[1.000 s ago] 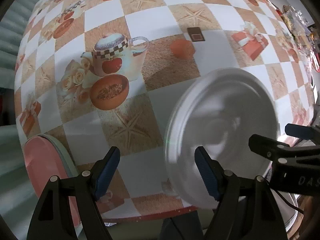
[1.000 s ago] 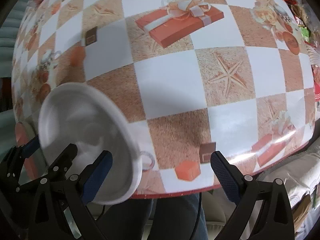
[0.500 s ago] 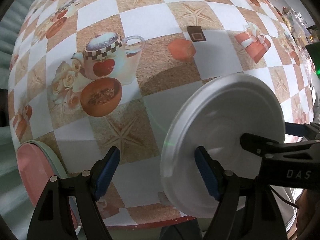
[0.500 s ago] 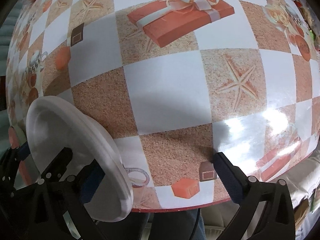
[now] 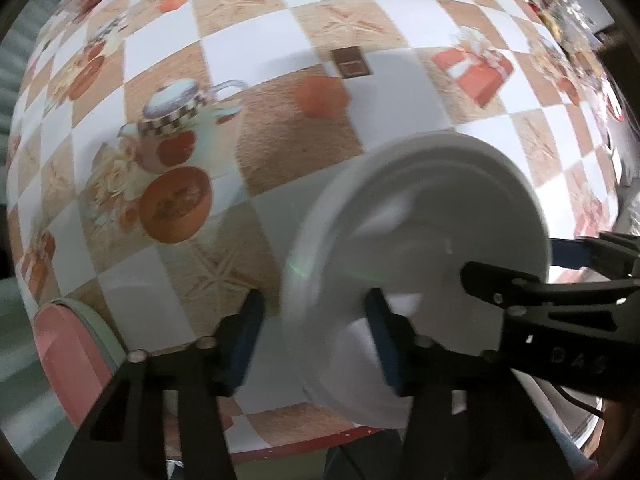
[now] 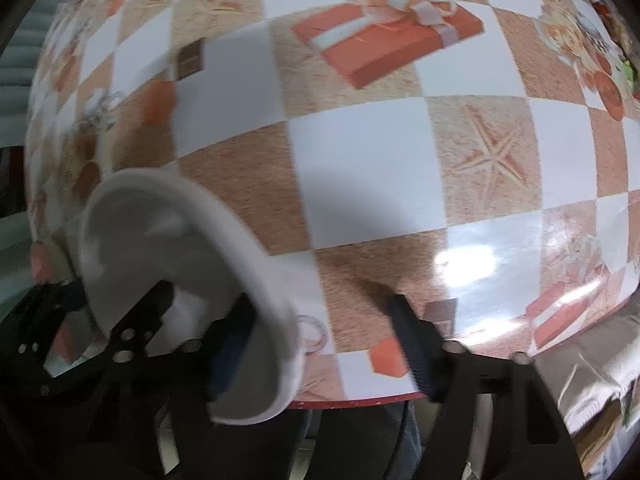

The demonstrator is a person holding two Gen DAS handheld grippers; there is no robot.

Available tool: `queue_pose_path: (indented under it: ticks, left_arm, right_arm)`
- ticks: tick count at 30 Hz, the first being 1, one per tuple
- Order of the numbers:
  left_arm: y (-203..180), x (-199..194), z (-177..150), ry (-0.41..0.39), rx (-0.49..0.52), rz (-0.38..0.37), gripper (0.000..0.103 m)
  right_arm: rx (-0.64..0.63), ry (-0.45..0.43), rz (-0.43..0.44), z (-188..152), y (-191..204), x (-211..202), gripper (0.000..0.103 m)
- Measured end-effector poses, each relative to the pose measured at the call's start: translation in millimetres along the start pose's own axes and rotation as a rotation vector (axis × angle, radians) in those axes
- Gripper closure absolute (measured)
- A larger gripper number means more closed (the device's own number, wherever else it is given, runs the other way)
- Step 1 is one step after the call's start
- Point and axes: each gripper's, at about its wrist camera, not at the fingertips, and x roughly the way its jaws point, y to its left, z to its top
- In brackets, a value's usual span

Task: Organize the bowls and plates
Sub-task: 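Lift the white plate stack with both grippers and carry it toward the square plates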

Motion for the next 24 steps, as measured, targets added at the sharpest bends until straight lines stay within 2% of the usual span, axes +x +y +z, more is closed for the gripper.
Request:
queue_pose_path:
  ticks: [1, 4, 5, 15, 24]
  left_arm:
    - [-3.7, -1.6, 1.8, 0.002, 0.002, -0.012, 0.064]
    - [-10.9, -4.0, 8.7, 0.005, -0.012, -0.032, 0.067]
    - [-10.7, -4.1, 8.7, 0.005, -0.021, -0.04, 0.067]
    - [-0.3, -8.3, -8.4, 0.002, -0.02, -0.031, 0.068]
    - [19.8, -22.7, -26.6, -0.033, -0.055, -0.038, 0.068]
  right_arm:
    - [-0.004, -0.002, 0.012, -0.4, 2.5, -0.6, 0.051]
    - [-0.001, -0.001, 0.062, -1.3, 8.5, 0.0, 0.076]
    - [-0.001, 0.003, 0.071, -2.6, 8.2, 0.2, 0.079]
    - [-0.006, 0.043, 0.061, -22.1, 35.2, 15.2, 0.079]
    - [-0.062, 0.027, 0.033, -24.2, 66.8, 11.8, 0.079]
